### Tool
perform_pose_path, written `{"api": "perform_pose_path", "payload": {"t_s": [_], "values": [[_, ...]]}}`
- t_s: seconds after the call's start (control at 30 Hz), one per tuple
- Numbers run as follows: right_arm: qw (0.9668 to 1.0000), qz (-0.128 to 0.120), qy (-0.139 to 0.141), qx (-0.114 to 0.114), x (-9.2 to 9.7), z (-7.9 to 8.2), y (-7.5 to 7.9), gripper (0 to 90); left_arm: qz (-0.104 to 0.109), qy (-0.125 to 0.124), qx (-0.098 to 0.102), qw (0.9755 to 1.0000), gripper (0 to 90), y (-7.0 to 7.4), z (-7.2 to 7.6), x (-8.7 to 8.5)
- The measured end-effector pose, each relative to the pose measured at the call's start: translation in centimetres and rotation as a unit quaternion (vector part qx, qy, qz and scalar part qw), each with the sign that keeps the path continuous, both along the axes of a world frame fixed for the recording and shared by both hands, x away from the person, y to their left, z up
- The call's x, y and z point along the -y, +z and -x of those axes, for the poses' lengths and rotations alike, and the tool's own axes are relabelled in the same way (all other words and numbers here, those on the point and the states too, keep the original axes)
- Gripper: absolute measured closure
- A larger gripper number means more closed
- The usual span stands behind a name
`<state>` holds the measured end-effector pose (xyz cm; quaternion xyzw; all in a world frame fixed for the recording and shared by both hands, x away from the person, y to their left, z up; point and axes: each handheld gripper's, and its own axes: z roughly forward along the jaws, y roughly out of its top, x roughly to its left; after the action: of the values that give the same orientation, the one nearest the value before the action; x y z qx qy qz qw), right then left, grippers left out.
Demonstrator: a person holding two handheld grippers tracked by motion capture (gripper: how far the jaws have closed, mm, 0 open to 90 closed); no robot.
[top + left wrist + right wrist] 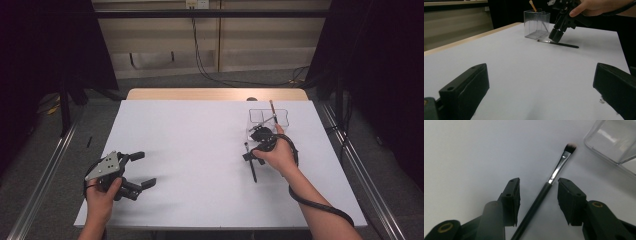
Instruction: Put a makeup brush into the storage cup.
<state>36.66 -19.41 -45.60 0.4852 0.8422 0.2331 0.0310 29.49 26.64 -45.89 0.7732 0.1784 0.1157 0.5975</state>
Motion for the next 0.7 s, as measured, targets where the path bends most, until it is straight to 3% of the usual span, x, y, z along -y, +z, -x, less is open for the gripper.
{"api": "perform_pose_path", "payload": {"t_s": [0.33,0.5,0.7], "values": [[0.9995,0.026,0.011,-0.013,-0.55,-0.27,-0.45,64.3,0.002,0.001,-0.002,1.0,0.4,-0.11,-0.06,-0.13],[0.999,0.043,0.012,-0.004,-0.61,-0.21,-0.48,73.0,0.001,0.001,-0.002,1.0,0.4,-0.14,-0.08,-0.15],[0.9989,0.044,0.015,0.001,-0.5,-0.17,-0.48,76.6,0.001,0.0,-0.003,1.0,0.4,-0.14,-0.06,-0.05]]}}
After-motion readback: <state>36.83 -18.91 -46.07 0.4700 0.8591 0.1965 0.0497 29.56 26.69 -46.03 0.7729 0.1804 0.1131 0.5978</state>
